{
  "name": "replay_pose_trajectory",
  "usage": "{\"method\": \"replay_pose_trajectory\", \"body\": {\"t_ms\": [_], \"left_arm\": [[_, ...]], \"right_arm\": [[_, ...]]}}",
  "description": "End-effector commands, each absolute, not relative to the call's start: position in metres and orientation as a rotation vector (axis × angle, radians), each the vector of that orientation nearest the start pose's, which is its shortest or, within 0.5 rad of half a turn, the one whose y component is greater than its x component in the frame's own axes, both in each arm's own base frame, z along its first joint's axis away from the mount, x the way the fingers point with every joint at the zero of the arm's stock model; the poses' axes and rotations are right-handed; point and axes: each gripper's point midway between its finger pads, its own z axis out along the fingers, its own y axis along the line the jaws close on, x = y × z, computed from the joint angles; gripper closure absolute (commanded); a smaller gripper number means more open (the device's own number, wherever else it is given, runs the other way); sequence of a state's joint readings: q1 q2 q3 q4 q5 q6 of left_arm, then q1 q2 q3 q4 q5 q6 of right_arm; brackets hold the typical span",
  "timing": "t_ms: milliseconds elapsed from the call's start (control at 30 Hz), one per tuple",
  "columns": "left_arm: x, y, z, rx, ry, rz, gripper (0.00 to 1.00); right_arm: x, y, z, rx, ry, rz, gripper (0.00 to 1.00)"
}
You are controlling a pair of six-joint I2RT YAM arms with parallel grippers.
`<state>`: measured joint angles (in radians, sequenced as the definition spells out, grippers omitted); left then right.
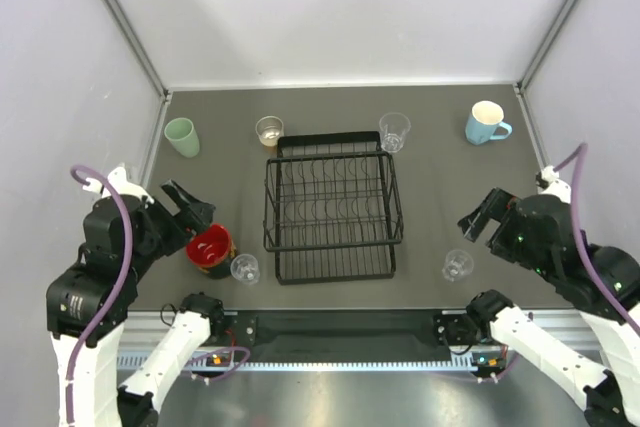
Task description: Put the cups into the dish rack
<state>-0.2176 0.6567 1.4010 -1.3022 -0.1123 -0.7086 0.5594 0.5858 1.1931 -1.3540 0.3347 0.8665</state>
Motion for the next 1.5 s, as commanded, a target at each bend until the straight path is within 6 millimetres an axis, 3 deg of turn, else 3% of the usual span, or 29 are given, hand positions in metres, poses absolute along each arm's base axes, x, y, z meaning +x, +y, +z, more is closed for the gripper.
{"method": "replay_pose_trajectory", "body": {"t_ms": [0,167,300,467,800,1100,1300,1467], "left_arm": [[0.148,-0.036,0.319,-0.621,2.073,-0.402,0.11],[0.151,-0.044,0.314,-0.611,2.105,-0.435,0.14],[0.153,-0.049,0.32,-0.557,2.12,-0.451,0.17],[0.157,-0.051,0.331,-0.526,2.106,-0.455,0.18],[0.163,-0.062,0.349,-0.48,2.05,-0.543,0.18],[0.164,-0.074,0.354,-0.435,2.073,-0.606,0.19],[0.159,-0.072,0.36,-0.429,2.052,-0.603,0.19],[0.156,-0.071,0.362,-0.432,2.045,-0.605,0.19]], "right_arm": [[0.123,0.031,0.251,0.459,2.301,0.197,0.0],[0.134,0.028,0.25,0.464,2.297,0.125,0.0],[0.136,0.036,0.213,0.5,2.443,0.018,0.0],[0.132,0.041,0.183,0.601,2.556,-0.069,0.0],[0.119,0.039,0.138,0.801,2.586,-0.112,0.2],[0.139,0.061,0.095,0.875,2.598,-0.015,0.3],[0.152,0.065,0.089,0.839,2.609,-0.017,0.39],[0.153,0.065,0.102,0.805,2.615,-0.025,0.36]]}}
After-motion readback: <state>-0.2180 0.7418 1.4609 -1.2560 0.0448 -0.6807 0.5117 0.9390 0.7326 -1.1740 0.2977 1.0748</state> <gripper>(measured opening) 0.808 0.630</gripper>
